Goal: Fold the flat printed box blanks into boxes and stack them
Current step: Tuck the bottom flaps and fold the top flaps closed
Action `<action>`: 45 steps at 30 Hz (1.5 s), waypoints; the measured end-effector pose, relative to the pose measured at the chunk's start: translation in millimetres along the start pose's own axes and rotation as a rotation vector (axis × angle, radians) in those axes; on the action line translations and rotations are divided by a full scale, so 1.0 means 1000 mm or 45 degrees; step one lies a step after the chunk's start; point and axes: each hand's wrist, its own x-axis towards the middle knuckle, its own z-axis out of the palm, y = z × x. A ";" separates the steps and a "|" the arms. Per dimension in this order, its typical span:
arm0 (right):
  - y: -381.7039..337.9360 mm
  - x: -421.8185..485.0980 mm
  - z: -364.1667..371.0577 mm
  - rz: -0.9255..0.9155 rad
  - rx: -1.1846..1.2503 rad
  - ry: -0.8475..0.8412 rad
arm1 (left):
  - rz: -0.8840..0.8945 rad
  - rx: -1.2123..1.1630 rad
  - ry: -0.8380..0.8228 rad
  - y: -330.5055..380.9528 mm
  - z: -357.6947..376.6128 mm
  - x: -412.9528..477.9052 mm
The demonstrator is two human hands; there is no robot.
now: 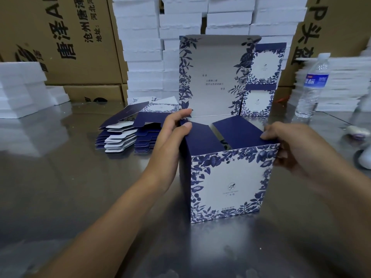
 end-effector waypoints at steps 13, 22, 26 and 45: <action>-0.014 -0.013 -0.002 -0.001 -0.271 0.080 | -0.004 0.026 -0.084 0.003 0.007 -0.003; -0.014 -0.003 0.000 0.176 -0.080 0.111 | -0.037 0.031 -0.106 0.002 0.010 -0.005; -0.010 0.002 -0.002 0.096 -0.071 0.135 | -0.030 0.020 -0.125 0.002 0.010 -0.006; -0.014 0.022 0.000 0.135 -0.107 0.213 | -0.090 0.014 -0.127 0.005 0.010 -0.002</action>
